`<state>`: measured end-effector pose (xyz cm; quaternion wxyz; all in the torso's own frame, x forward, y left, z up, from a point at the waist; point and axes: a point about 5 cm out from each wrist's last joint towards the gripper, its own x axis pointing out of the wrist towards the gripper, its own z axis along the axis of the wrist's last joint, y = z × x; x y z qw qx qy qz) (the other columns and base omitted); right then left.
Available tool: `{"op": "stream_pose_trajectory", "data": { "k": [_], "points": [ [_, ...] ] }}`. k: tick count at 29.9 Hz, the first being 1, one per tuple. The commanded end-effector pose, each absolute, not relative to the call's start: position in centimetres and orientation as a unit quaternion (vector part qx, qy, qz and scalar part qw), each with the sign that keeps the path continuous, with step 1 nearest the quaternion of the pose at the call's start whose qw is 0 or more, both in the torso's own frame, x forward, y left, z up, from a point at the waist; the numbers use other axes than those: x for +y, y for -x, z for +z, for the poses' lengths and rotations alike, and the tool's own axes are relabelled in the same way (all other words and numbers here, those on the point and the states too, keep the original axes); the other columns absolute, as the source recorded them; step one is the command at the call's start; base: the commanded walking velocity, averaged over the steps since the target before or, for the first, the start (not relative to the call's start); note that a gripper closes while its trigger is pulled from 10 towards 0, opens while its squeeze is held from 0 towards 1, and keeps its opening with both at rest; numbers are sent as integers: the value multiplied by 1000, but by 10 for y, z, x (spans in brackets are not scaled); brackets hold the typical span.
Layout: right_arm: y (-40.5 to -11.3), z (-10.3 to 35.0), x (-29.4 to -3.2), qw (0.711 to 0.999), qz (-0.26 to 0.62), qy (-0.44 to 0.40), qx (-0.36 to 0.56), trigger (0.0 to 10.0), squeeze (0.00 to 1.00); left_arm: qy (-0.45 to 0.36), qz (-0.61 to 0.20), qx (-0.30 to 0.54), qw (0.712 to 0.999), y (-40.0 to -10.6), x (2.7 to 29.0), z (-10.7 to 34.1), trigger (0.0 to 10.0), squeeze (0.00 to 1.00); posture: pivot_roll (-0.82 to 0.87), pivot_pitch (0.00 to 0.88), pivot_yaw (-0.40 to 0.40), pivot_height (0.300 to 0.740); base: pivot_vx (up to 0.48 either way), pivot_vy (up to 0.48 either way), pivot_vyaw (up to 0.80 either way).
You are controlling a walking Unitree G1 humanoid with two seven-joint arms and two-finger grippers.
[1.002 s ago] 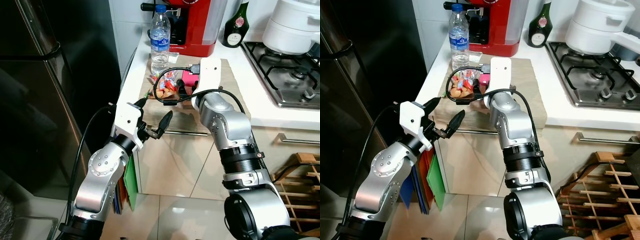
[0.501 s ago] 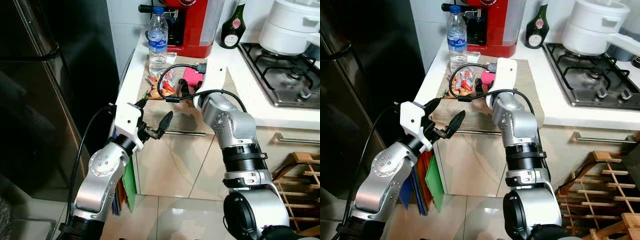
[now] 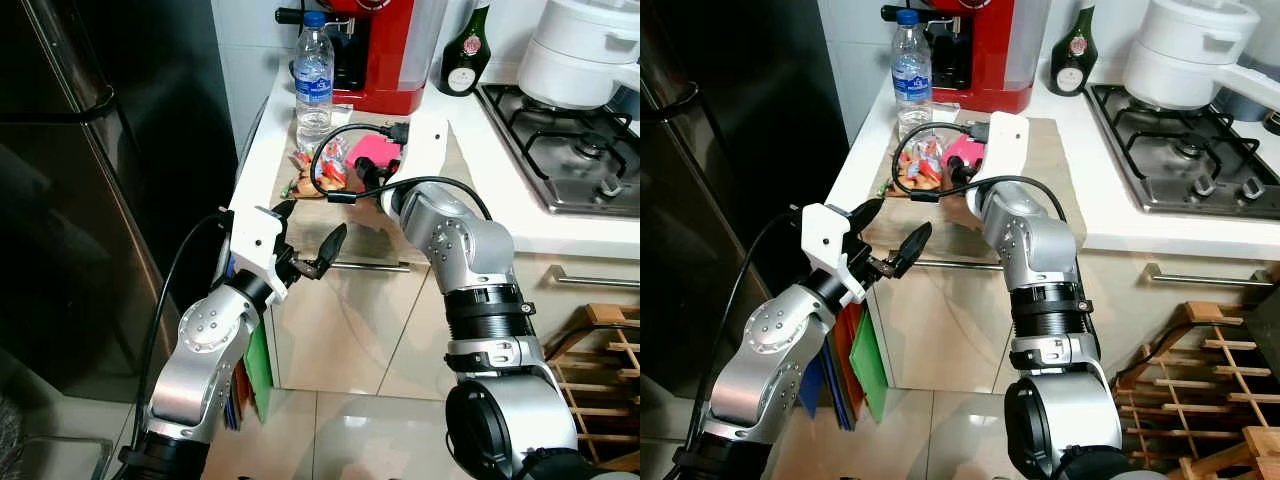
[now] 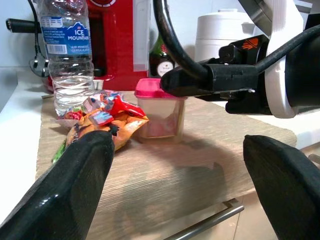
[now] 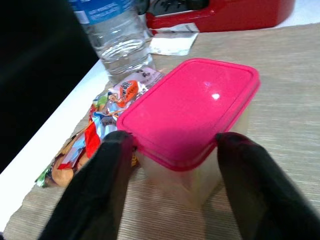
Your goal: Restocking fridge
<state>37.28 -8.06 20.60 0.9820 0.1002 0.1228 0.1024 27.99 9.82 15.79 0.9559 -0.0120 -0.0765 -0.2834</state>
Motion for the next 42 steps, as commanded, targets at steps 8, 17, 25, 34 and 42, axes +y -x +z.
{"op": "stream_pose_trajectory", "data": {
  "k": [8, 17, 25, 34, 42],
  "points": [
    [-376, 238, -105, 996, 47, 75, -33, 0, 0, 13, -292, -69, 954, -280, 96, 155, 10000, 0, -42, 0, -7, 740, 0, 0, 0],
    [-363, 241, -116, 985, 24, 128, -111, 10000, 98, 15, -287, -77, 955, -280, 96, 157, 10000, 0, -45, 0, -10, 740, 0, 0, 0],
    [-339, 227, -139, 984, 2, 92, -154, 10000, 1000, -32, -224, -152, 962, -294, 103, 189, 10000, 0, -60, 0, -7, 740, 0, 0, 0],
    [-321, 206, -164, 983, -42, 99, -147, 10000, 1000, -33, -238, -179, 954, -312, 95, 211, 10000, 0, -116, 0, 38, 740, 0, 0, 0],
    [-312, 201, -155, 983, -21, 91, -160, 10000, 1000, -66, -242, -138, 958, -355, 74, 203, 10000, 0, -154, 0, 61, 740, 0, 0, 0]
  ]
}}
